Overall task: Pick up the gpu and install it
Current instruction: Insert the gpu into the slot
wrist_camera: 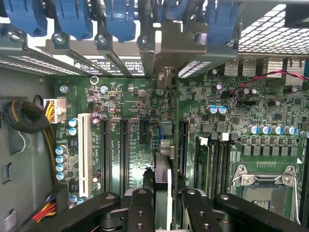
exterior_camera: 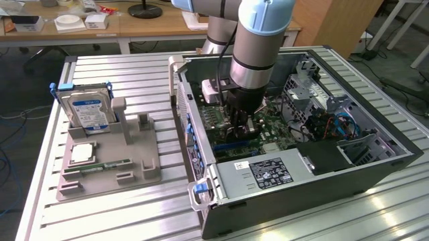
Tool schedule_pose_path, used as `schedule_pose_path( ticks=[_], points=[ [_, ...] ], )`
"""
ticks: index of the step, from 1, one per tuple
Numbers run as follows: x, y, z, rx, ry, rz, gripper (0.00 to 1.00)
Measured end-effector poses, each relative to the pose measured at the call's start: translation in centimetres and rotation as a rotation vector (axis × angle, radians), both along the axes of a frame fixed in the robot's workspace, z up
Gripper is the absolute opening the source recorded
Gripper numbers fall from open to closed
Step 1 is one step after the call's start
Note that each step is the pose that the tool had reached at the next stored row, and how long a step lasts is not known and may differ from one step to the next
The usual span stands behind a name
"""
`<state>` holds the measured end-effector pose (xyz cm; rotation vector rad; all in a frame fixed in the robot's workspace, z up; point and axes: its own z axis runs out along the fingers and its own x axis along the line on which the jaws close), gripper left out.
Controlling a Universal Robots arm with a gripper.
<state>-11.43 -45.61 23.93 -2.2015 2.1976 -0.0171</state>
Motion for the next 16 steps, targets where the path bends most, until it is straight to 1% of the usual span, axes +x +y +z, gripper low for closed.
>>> schedule_pose_path(
  ticks=[7, 11, 16],
  points=[
    [0.0, 0.01, -0.1, 0.0004, -0.0003, -0.004, 0.27],
    [-0.01, -0.01, -0.25, -0.0009, 0.0005, -0.004, 0.27],
    [0.0, 0.01, -0.25, 0.0004, -0.0002, -0.005, 0.27]
  ],
)
